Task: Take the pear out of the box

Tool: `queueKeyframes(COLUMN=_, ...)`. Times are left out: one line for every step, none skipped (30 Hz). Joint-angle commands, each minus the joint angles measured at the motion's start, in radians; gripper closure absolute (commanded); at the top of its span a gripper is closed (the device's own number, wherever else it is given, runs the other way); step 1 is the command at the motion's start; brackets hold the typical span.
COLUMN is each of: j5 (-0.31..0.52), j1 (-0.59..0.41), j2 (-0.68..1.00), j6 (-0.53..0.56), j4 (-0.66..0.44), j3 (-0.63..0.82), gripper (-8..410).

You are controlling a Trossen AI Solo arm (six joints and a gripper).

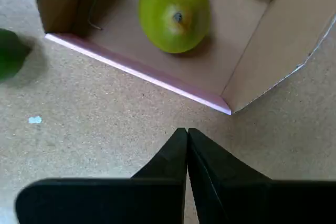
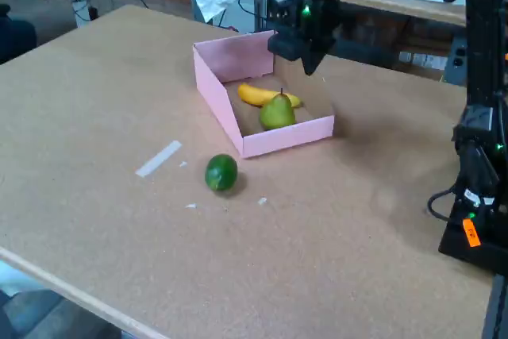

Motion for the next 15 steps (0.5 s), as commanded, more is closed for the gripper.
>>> queueKeyframes(j5=0.004, j1=-0.007, j2=0.033, j6=-0.005, j4=0.005, j3=0.0, gripper=402)
queueKeyframes(j5=0.003, j1=-0.007, j2=0.042, j6=-0.006, j4=0.008, j3=0.003, gripper=402)
queueKeyframes(j5=0.003, j1=-0.007, j2=0.051, j6=-0.008, j4=0.009, j3=0.009, gripper=402)
queueKeyframes(j5=0.003, j1=-0.007, j2=0.059, j6=-0.008, j4=0.009, j3=0.016, gripper=402)
queueKeyframes(j5=0.003, j1=-0.007, j2=0.066, j6=-0.01, j4=0.009, j3=0.026, gripper=402)
queueKeyframes(j5=0.003, j1=-0.006, j2=0.075, j6=-0.01, j4=0.008, j3=0.037, gripper=402)
queueKeyframes(j5=0.003, j1=-0.006, j2=0.081, j6=-0.013, j4=0.008, j3=0.047, gripper=402)
queueKeyframes(j5=0.003, j1=-0.007, j2=0.088, j6=-0.014, j4=0.007, j3=0.059, gripper=402)
queueKeyframes(j5=0.003, j1=-0.006, j2=0.089, j6=-0.016, j4=0.006, j3=0.068, gripper=402)
queueKeyframes(j5=0.003, j1=-0.006, j2=0.089, j6=-0.019, j4=0.009, j3=0.074, gripper=402)
queueKeyframes(j5=0.003, j1=-0.006, j2=0.089, j6=-0.021, j4=0.016, j3=0.078, gripper=402)
queueKeyframes(j5=0.003, j1=-0.006, j2=0.089, j6=-0.025, j4=0.021, j3=0.083, gripper=402)
queueKeyframes(j5=0.003, j1=-0.006, j2=0.089, j6=-0.033, j4=0.023, j3=0.089, gripper=402)
queueKeyframes(j5=0.003, j1=-0.006, j2=0.089, j6=-0.034, j4=0.023, j3=0.093, gripper=402)
queueKeyframes(j5=0.003, j1=-0.006, j2=0.089, j6=-0.035, j4=0.022, j3=0.098, gripper=402)
